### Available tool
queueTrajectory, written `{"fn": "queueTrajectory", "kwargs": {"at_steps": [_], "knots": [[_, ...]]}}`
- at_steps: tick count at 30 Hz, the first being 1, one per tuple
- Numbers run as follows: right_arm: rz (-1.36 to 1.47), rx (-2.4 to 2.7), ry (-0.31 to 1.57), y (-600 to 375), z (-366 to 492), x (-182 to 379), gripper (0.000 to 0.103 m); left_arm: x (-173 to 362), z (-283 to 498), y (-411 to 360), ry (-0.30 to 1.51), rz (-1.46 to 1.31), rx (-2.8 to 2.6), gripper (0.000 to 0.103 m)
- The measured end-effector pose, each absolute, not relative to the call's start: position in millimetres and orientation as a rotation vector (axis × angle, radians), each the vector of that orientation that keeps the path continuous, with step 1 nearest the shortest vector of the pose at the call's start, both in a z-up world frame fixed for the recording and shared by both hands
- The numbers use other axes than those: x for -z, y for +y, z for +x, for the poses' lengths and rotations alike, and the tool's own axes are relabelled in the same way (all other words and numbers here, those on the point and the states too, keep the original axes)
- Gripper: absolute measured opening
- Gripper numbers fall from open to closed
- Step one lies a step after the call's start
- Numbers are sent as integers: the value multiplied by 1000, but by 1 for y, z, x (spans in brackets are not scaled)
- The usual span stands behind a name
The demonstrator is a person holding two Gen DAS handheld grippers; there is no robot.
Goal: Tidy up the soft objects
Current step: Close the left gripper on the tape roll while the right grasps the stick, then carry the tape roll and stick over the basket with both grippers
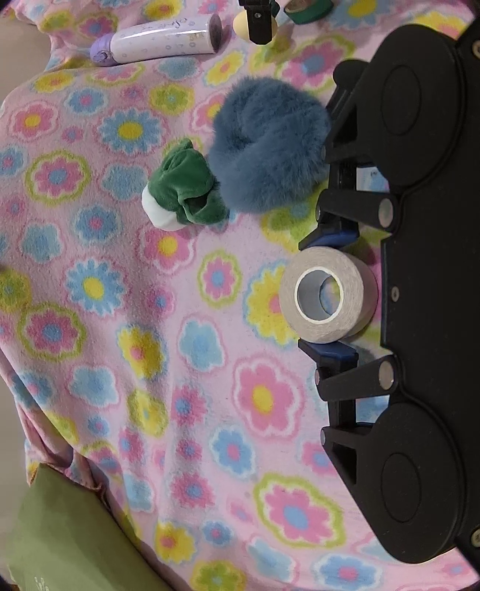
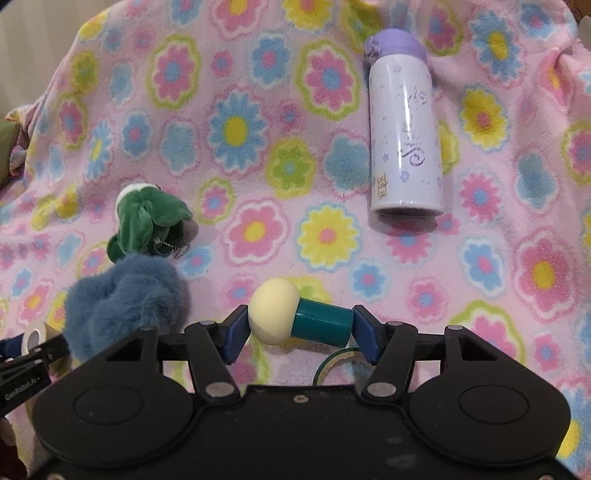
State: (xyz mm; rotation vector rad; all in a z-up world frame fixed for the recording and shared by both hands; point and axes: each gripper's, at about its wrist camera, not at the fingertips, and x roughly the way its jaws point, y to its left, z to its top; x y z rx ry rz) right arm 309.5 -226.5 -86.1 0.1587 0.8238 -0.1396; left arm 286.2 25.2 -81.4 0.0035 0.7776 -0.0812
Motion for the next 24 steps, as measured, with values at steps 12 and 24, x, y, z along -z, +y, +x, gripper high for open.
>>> {"fn": "queueTrajectory", "kwargs": {"at_steps": [12, 24], "knots": [[185, 119, 757, -230, 249, 48, 59, 42, 246, 14, 762, 10, 78, 48], [238, 74, 712, -219, 149, 29, 59, 16, 171, -14, 784, 40, 119, 48]]}}
